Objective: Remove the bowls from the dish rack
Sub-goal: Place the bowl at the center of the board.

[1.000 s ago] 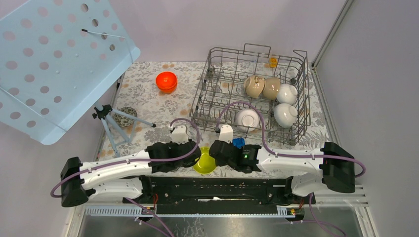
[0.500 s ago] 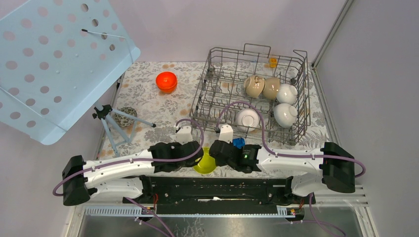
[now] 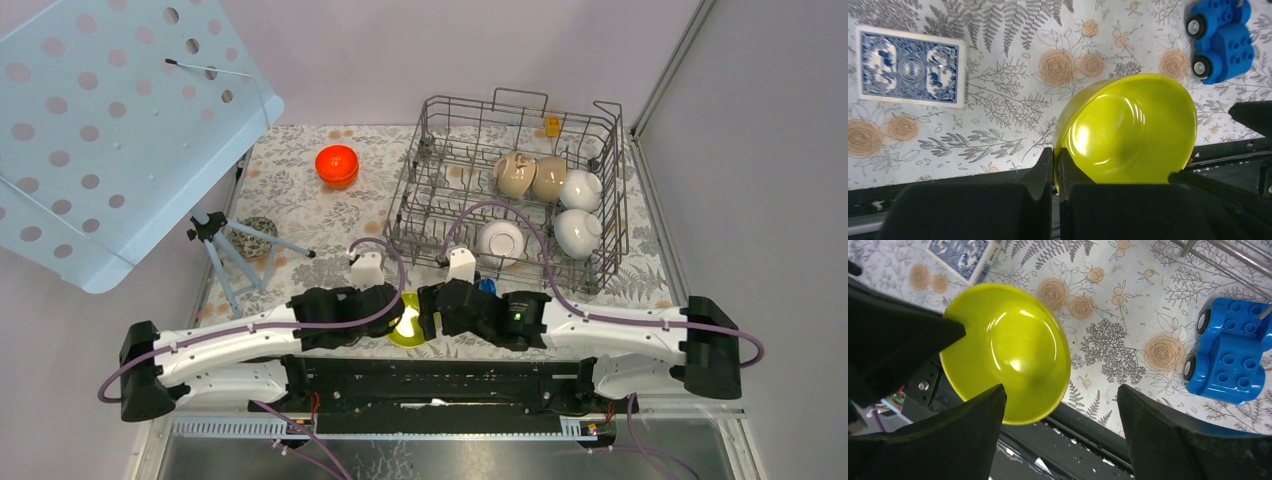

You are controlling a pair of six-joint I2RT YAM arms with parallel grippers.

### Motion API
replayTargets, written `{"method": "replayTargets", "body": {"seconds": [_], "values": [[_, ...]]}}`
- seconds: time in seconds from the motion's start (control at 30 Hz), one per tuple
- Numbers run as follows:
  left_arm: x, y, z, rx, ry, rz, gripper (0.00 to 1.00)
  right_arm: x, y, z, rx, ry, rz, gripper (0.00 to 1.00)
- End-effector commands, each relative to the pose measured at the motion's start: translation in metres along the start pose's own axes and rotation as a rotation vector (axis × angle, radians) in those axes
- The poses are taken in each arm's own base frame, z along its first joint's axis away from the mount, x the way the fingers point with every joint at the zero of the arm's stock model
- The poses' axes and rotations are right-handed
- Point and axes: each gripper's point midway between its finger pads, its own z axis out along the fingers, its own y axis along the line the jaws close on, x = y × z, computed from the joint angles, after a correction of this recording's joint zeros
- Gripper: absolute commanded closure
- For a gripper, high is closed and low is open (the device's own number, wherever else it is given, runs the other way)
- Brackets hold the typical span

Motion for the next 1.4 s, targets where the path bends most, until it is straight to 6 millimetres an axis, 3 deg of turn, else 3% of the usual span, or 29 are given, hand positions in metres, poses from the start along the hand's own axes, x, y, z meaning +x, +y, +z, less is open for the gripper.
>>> {"method": "replayTargets", "body": {"seconds": [0.0,0.33,0.43,0.57,0.97,1.37], "values": [[-0.045,-0.015,-0.028,0.058,-0.132,-0.018,1.00,-0.016,0.009,-0.030,-0.090,-0.024,-0.075,0.10],[-0.105,-0.029,-0.072,0.118,-0.306,0.012,1.00,-0.035,0.002,-0.077,-0.258,-0.185,-0.093,0.09],[-0.115,-0.032,-0.079,0.123,-0.331,0.024,1.00,-0.042,0.003,-0.086,-0.299,-0.244,-0.070,0.10],[-0.114,-0.035,-0.075,0.121,-0.326,0.037,1.00,-0.061,0.009,-0.098,-0.308,-0.285,-0.047,0.11],[-0.104,-0.036,-0.071,0.149,-0.299,0.025,1.00,-0.088,0.013,-0.077,-0.102,-0.261,-0.035,0.18],[-0.096,-0.038,-0.069,0.185,-0.278,-0.002,1.00,-0.102,0.012,-0.060,0.048,-0.255,-0.019,0.43]]}}
